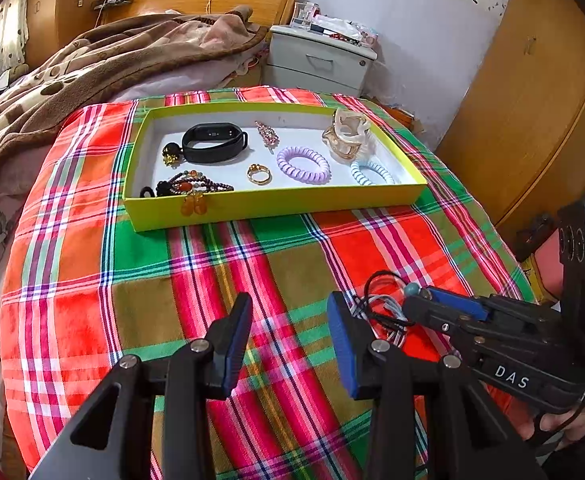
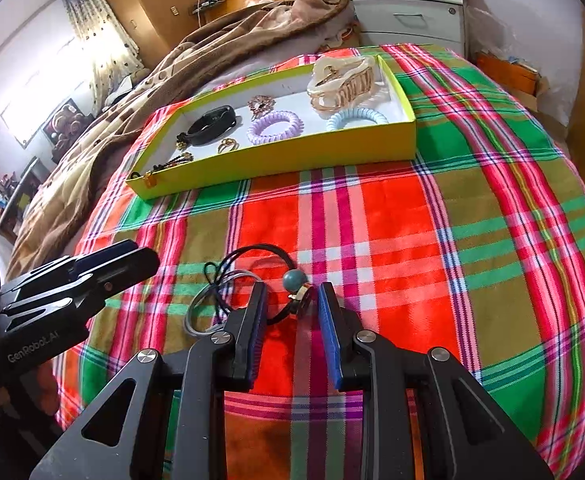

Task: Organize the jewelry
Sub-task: 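Grasp the black elastic hair tie with the right tool while the left tool grasps the gray hair ties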

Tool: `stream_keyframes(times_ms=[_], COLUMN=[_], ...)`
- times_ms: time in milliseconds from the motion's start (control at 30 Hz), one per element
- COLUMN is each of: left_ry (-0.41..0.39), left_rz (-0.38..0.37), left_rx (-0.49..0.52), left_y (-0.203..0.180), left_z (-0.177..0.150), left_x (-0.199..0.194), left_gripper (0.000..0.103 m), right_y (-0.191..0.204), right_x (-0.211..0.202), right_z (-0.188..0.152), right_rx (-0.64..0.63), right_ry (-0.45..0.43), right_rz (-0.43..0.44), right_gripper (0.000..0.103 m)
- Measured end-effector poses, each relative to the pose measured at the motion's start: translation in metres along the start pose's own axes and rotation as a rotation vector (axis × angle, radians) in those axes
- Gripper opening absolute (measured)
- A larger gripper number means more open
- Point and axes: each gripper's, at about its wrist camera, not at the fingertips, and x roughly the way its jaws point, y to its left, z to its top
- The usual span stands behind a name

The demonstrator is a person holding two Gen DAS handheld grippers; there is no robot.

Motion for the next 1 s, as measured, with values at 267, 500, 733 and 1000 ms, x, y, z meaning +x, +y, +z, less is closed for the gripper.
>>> stream_keyframes(times_ms=[267,500,733,1000], left_ry=[0.005,0.022,0.034,0.043], left_rz=[0.005,0.001,-0.015,-0.043], left_rx=[-0.006,0.013,0.041,0.11], left_y=[0.002,-0.005,-0.016,-0.041], left_z=[-0.003,-0.004,-0.006,-0.009], left_x=[0.0,0.003,0.004,0.003], left_gripper=[0.04,0.04,0.04,0.04], right_y=[-0.007,-0.022,-0.038,-0.053], right_x=[-0.011,-0.033,-0.052,-0.065], right_z=[0.001,0.003,0.007,0.005], right_rx=[0.018,0.082,0.164,0.257], right_ry=[-0.05,-0.125,-0.199,-0.23], right_rz=[0.018,0.103,0.19,0.369], right_gripper=[0.011,0.011,0.011,0.011])
